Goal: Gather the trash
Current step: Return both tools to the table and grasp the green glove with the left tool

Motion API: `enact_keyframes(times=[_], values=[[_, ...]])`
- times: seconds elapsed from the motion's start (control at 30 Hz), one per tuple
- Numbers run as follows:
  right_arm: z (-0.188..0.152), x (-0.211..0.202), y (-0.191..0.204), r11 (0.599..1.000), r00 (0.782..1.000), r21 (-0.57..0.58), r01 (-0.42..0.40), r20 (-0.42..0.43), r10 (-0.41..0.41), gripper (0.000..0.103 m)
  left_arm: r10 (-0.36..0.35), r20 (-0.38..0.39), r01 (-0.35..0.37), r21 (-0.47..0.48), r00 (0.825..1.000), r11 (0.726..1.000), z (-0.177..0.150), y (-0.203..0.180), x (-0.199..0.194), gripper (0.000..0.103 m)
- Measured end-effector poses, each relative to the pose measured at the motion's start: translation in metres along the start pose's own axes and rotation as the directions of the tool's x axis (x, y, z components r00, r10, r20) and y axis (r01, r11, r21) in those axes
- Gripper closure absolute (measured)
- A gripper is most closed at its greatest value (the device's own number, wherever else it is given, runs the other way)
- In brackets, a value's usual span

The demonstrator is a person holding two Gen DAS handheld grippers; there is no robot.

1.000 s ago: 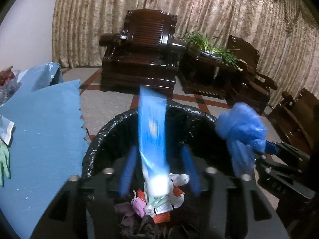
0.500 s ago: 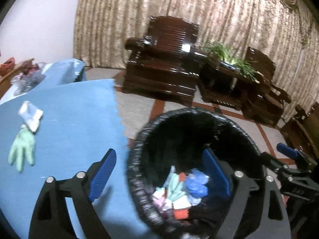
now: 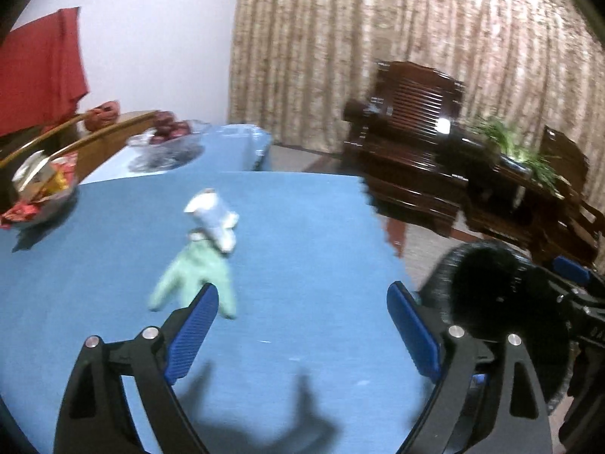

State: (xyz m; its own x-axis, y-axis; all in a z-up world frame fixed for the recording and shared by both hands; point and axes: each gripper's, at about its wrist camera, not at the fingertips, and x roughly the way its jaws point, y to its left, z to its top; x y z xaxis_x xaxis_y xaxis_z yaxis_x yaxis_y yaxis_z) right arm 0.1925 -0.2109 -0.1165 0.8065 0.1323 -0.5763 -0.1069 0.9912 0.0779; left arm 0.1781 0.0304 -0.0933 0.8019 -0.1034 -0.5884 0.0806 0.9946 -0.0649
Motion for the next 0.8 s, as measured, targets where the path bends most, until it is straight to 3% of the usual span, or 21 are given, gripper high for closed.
enact_keyframes(times=[0.4, 0.8], values=[[0.03, 0.077, 0.073, 0.995, 0.997, -0.061, -0.074, -0.004, 0.074, 0.008, 0.091, -0.008, -0.092, -0.069, 0.996, 0.993, 0.009, 0.083, 0.035, 0.015], [0.034, 0.159, 0.102, 0.995, 0.996, -0.069, -0.075, -0.06, 0.071, 0.008, 0.096, -0.122, -0.109, -0.102, 0.988, 0.989, -0.002, 0.113, 0.129, 0.016]])
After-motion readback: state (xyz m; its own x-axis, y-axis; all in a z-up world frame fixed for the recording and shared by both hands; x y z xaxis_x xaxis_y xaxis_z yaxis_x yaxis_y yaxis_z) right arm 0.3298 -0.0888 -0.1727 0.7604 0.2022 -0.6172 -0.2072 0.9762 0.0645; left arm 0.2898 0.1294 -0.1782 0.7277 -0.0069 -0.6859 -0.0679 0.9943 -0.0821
